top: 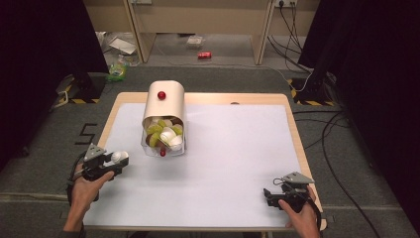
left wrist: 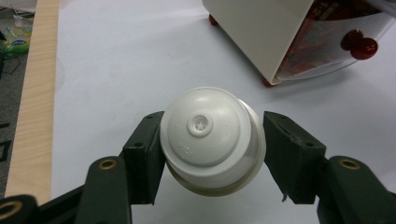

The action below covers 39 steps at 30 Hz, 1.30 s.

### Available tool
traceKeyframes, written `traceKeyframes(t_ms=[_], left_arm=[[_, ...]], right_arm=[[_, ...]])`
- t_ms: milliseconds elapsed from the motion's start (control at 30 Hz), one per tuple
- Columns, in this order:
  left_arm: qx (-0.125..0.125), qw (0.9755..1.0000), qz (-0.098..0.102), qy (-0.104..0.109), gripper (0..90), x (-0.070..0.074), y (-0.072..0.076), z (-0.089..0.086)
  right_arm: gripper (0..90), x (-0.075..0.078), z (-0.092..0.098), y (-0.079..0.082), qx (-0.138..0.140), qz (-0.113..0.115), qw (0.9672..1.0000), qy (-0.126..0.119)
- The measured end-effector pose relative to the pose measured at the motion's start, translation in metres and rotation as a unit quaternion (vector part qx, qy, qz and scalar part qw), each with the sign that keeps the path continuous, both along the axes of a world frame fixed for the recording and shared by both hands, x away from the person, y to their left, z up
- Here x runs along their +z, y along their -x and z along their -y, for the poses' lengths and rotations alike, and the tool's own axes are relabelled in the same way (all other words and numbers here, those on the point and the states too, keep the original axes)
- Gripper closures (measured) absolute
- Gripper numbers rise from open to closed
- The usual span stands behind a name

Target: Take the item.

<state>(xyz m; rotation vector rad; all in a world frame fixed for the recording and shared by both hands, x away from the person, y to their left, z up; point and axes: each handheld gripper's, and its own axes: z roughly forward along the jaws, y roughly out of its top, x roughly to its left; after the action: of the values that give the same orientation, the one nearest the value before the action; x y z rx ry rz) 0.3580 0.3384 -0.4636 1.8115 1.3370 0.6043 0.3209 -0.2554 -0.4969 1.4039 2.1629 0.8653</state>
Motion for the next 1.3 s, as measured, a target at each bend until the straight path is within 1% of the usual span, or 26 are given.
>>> traceKeyframes(t_ms=[133, 300, 400, 967, 1133, 1300], left_arm=[[0.002, 1.0, -0.004, -0.003, 41.3, -0.004, -0.001, -0.001], [0.004, 0.9999, -0.014, -0.009, 41.3, -0.012, -0.003, 0.0], [0.005, 0.9998, -0.017, -0.012, 41.3, -0.014, -0.004, -0.001], [0.008, 0.9994, -0.025, -0.023, 41.2, -0.023, -0.006, 0.0], [0.006, 0.9993, -0.026, -0.026, 41.1, -0.026, -0.007, 0.001], [0.003, 0.9989, -0.031, -0.034, 41.1, -0.029, -0.008, 0.004]], right_arm=[[0.5, 0.0, 0.0, 0.0, 0.0, 0.0, 1.0, 0.0], [0.5, 0.0, 0.0, 0.0, 0.0, 0.0, 1.0, 0.0], [0.5, 0.0, 0.0, 0.0, 0.0, 0.0, 1.0, 0.0], [0.4, 0.0, 0.0, 0.0, 0.0, 0.0, 1.0, 0.0], [0.4, 0.0, 0.0, 0.0, -0.001, 0.0, 1.0, 0.0], [0.4, 0.0, 0.0, 0.0, -0.001, 0.0, 1.0, 0.0]])
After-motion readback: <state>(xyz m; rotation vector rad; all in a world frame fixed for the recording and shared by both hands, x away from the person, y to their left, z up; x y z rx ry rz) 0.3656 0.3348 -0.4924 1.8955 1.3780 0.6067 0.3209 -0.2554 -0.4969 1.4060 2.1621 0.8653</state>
